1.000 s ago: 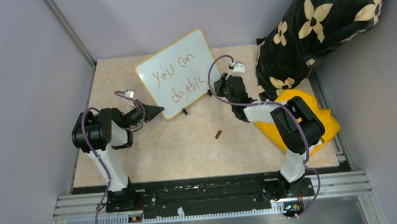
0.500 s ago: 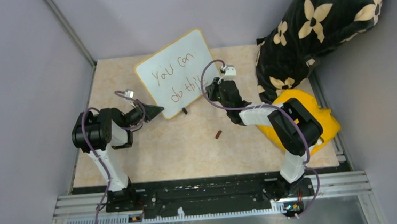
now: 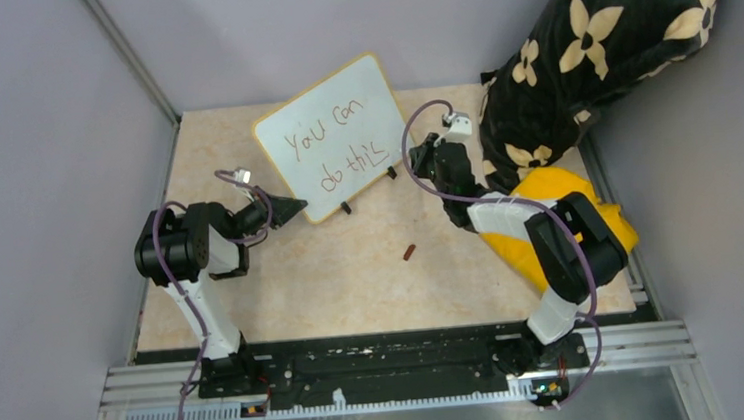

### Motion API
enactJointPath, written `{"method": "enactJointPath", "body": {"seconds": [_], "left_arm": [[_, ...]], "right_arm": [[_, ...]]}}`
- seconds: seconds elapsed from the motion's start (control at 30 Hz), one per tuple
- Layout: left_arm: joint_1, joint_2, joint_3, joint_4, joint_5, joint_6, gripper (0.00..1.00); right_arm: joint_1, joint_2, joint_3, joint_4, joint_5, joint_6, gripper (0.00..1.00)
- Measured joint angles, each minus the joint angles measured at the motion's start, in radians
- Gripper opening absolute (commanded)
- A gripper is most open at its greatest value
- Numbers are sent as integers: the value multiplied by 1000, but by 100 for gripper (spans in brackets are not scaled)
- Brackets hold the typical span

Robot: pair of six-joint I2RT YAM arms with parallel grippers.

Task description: Write a sentence on the whiteboard

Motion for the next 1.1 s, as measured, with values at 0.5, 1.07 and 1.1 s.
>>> {"method": "enactJointPath", "body": {"seconds": [0.5, 1.07, 1.1], "left_arm": [[0, 2, 2, 0, 2, 0, 0], [0, 3, 2, 0, 2, 0, 0], [0, 3, 2, 0, 2, 0, 0]], "right_arm": [[-6, 59, 23, 10, -1, 22, 0], [-23, 105, 55, 44, 3, 24, 0], [-24, 108, 55, 43, 2, 24, 0]]}}
